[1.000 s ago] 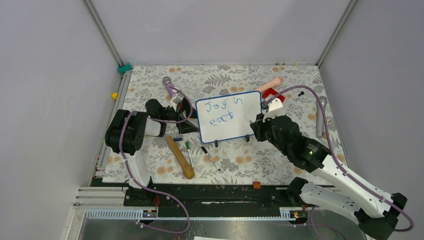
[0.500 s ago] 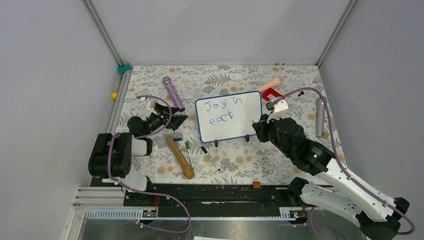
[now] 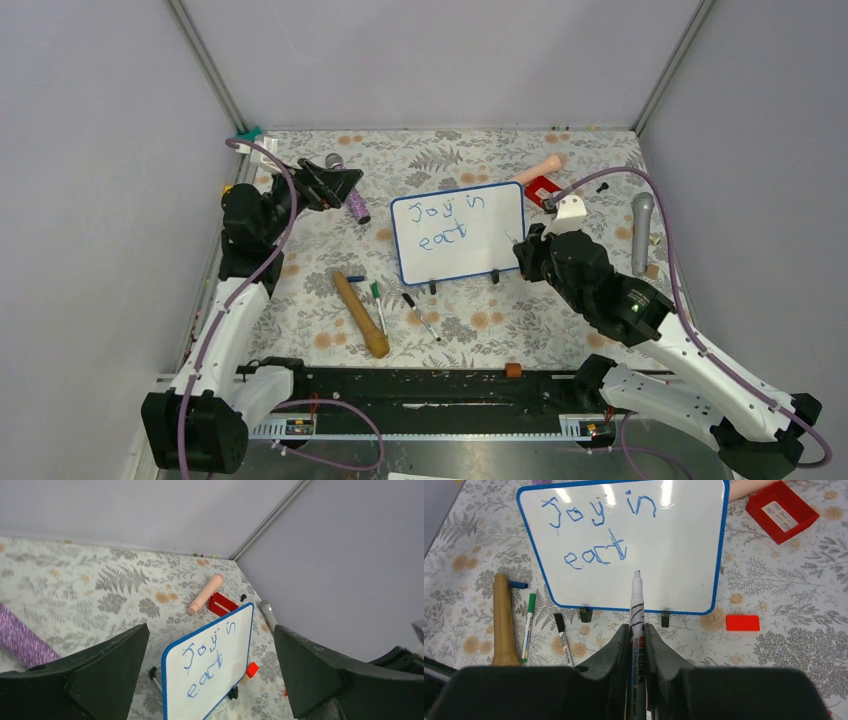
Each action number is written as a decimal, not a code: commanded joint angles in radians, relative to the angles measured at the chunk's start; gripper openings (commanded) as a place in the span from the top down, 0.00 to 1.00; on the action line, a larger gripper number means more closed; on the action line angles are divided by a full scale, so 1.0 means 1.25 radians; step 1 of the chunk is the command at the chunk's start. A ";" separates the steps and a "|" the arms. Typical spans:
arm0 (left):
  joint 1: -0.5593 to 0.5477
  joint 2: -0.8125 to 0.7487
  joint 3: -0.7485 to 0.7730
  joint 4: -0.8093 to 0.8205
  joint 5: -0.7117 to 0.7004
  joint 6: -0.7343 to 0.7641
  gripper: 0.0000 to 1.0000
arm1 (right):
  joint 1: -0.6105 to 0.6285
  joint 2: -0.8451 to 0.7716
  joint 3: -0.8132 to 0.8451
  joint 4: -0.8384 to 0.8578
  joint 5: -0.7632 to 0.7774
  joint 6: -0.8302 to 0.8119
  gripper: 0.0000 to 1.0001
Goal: Write a sentence on the whiteboard
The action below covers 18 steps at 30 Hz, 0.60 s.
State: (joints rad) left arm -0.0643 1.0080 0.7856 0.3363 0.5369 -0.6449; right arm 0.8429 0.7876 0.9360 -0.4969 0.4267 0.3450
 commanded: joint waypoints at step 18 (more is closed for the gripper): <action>0.008 -0.268 -0.384 0.011 -0.091 -0.092 0.01 | -0.004 -0.099 -0.079 -0.025 -0.004 0.113 1.00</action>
State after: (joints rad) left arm -0.0589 0.6952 0.3153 0.2131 0.3977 -0.8104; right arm 0.8421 0.6865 0.8047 -0.4709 0.4431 0.5728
